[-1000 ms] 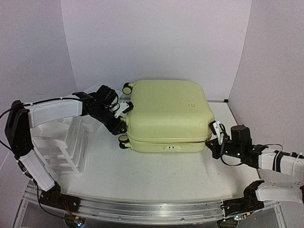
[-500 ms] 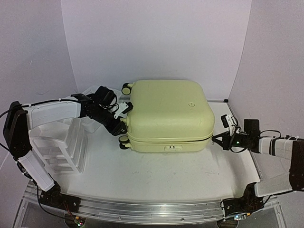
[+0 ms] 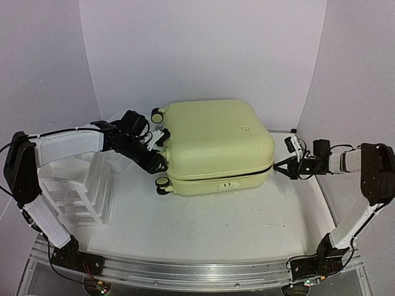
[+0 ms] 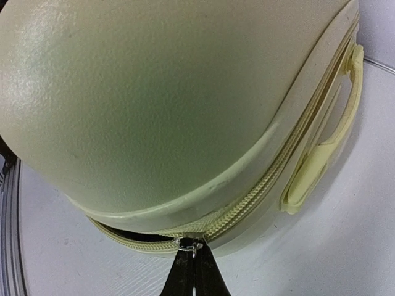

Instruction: Open, take out, and arrange the luggage

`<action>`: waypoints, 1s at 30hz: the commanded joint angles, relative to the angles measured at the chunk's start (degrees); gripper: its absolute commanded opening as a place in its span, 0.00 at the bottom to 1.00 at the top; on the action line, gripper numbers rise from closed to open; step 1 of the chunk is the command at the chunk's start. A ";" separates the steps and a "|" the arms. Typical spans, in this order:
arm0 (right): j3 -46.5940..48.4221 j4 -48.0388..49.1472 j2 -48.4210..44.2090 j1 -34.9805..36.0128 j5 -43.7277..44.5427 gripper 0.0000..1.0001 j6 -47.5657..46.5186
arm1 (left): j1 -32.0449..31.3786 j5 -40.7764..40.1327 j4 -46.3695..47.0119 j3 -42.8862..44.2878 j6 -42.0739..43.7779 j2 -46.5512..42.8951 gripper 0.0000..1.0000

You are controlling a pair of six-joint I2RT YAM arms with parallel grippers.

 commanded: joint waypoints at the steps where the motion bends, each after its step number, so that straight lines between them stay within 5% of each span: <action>1: 2.89 1.11 -2.89 -1.38 -0.61 0.00 -7.48 | 3.51 1.39 -0.50 4.74 -4.89 -7.27 0.58; 8: -7.22 -6.29 -16.96 5.36 4.98 0.00 -10.03 | 0.43 0.16 -6.40 8.57 -8.83 -14.27 0.80; 13: -11.78 -9.80 -21.76 14.43 9.11 0.00 -11.84 | -8.85 -9.70 -7.09 16.22 -6.66 -12.34 0.82; 21: -16.16 -13.52 -30.98 25.49 11.77 0.00 -12.09 | -20.38 -13.16 -8.17 38.40 -2.01 6.84 0.82; 30: -16.32 -16.50 -31.32 37.89 21.59 0.00 -13.96 | -27.43 -15.51 -8.22 65.22 1.64 28.52 0.82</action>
